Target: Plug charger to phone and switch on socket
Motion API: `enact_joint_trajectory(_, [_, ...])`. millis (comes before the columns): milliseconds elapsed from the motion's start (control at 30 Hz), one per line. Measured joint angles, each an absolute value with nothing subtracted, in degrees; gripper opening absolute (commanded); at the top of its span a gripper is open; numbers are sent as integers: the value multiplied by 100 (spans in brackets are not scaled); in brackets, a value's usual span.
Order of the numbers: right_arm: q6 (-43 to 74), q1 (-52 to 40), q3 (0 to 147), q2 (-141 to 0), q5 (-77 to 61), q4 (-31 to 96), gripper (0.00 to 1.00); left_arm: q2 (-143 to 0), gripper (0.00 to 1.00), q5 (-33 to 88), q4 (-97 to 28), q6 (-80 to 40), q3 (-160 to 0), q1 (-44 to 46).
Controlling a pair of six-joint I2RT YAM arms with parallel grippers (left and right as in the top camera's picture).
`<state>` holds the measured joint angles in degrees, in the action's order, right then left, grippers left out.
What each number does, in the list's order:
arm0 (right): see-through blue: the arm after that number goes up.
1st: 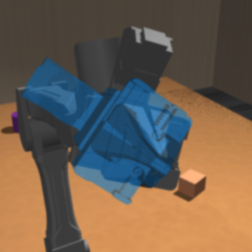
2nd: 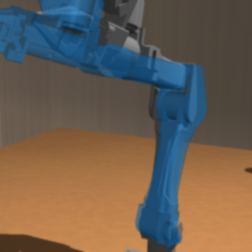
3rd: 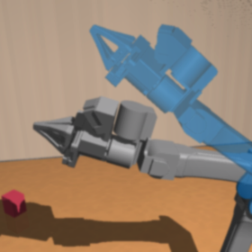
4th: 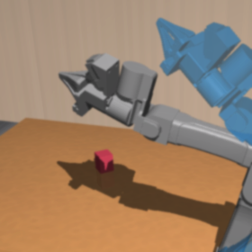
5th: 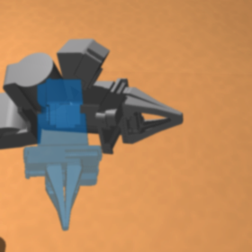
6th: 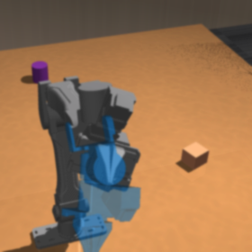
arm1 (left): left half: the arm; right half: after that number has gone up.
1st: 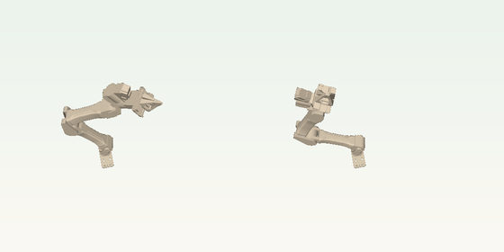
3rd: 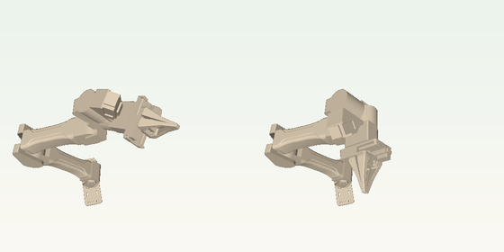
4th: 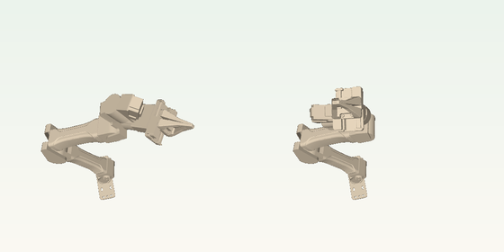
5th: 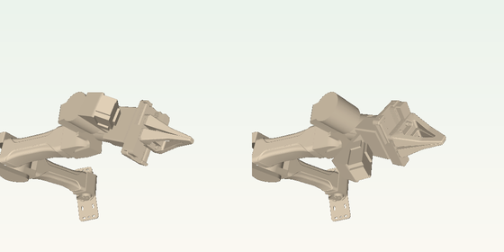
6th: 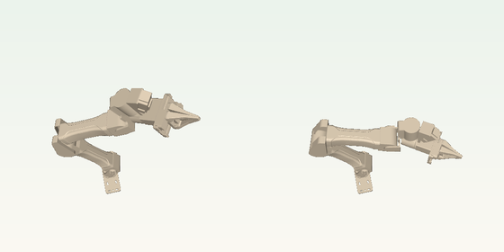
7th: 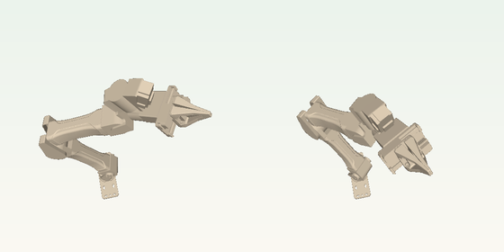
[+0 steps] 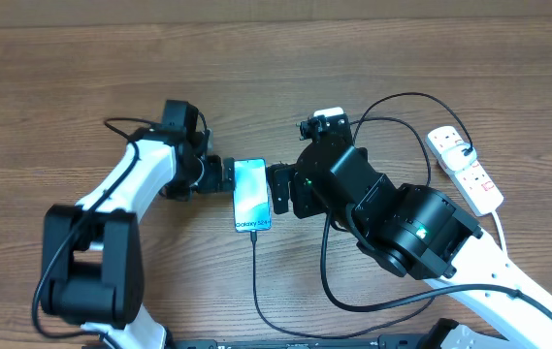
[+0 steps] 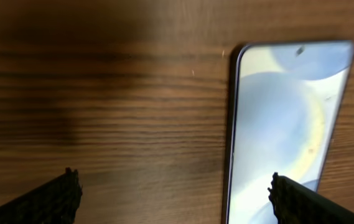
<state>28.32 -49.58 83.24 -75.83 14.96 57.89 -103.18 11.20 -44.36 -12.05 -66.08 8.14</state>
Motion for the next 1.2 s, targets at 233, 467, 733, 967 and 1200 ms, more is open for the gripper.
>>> enact_joint_trajectory(233, [2832,-4958,8324,-7585,1503,5789,100,-8508,100,681,-4751,-1205,-7039,812])
enact_joint_trajectory(467, [3013,-4812,8324,-7620,1594,5784,100,-6405,100,480,-5435,-1205,-7089,812])
enact_joint_trajectory(733, [3238,-4285,8324,-7627,1647,5894,100,-4403,100,-34,-6423,-1256,-7089,812])
enact_joint_trajectory(967, [3282,-4018,8324,-7631,1673,5898,100,-3356,100,-403,-6949,-1337,-7100,812])
enact_joint_trajectory(1200, [3284,-4012,8324,-7629,1673,5769,100,-3350,100,-502,-7736,-1337,-7098,812])
